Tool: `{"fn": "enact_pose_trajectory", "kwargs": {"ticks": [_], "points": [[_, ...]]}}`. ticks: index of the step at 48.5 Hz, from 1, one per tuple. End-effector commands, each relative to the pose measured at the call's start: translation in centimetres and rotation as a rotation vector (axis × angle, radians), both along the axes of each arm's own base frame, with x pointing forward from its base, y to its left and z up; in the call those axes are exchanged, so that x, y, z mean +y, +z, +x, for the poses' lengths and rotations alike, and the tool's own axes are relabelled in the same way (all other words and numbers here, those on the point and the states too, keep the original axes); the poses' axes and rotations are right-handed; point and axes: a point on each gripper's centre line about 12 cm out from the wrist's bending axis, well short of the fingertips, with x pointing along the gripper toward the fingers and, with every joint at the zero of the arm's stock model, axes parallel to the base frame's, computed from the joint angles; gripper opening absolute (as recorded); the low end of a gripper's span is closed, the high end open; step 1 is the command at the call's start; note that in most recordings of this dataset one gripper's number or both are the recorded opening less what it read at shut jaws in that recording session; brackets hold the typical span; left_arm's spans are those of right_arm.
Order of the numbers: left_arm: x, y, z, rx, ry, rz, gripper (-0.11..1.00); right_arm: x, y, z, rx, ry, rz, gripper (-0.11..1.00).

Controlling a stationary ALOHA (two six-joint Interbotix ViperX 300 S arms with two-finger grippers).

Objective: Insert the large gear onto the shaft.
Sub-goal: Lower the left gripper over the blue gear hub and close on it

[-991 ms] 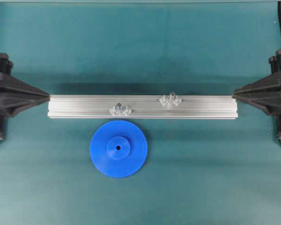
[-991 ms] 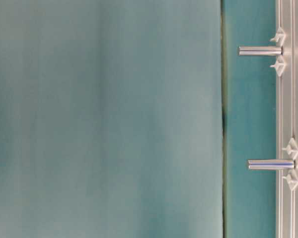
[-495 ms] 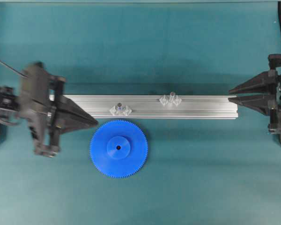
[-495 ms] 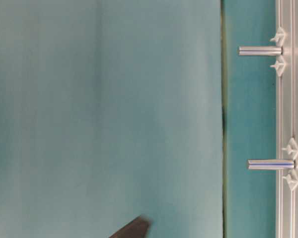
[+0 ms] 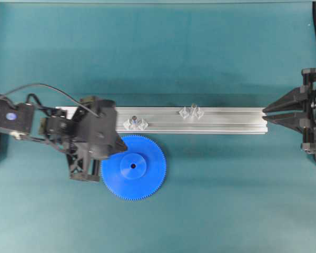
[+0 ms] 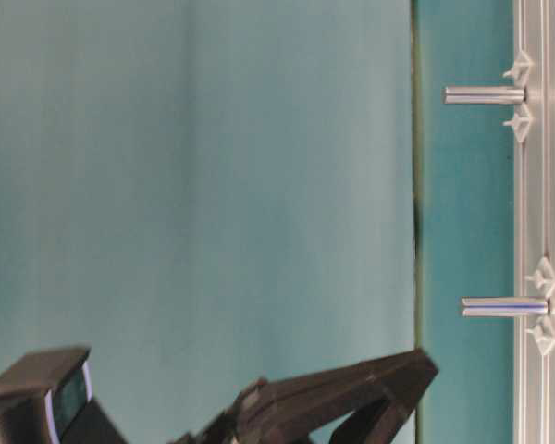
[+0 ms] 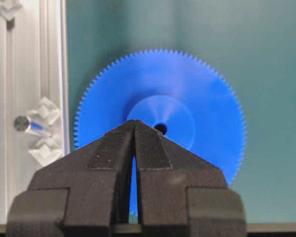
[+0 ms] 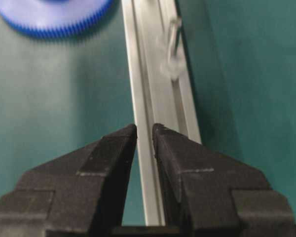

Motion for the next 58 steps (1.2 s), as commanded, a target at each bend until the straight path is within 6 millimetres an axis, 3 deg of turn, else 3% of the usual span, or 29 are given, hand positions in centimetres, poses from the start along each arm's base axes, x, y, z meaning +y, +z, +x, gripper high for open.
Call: {"fn": "enact_pose_trajectory", "kwargs": {"ticks": [1,11,17,26,30,42,58], "points": [[-0.3,1.2,1.1,-0.021,-0.012,0.007,0.01,0.0,-0.1,0.1,0.035,-0.009,0.017,0.33],[-0.9,0.6,2.1,0.012,-0.024,0.007,0.06,0.0,-0.8,-0.1,0.100,-0.023,0.047,0.37],[-1.0,0.0,2.4,0.041,-0.023,0.008,0.29,0.0,-0.7,-0.1,0.079,-0.023,0.045,0.41],[-1.2,-1.2,3.3,0.104,-0.016,0.008,0.81,0.0,-1.0,-0.2,0.065,-0.023,0.042,0.55],[-1.2,-2.0,4.0,0.159,0.003,-0.003,0.93,0.0,-1.0,-0.3,0.064,-0.023,0.041,0.62],[-1.4,-4.2,5.9,0.271,0.020,-0.001,0.94,0.1,-0.8,-0.4,0.050,-0.023,0.040,0.68],[-1.5,-6.1,6.1,0.322,0.055,-0.021,0.94,0.1,-0.5,-0.8,0.024,-0.022,0.036,0.68]]}}
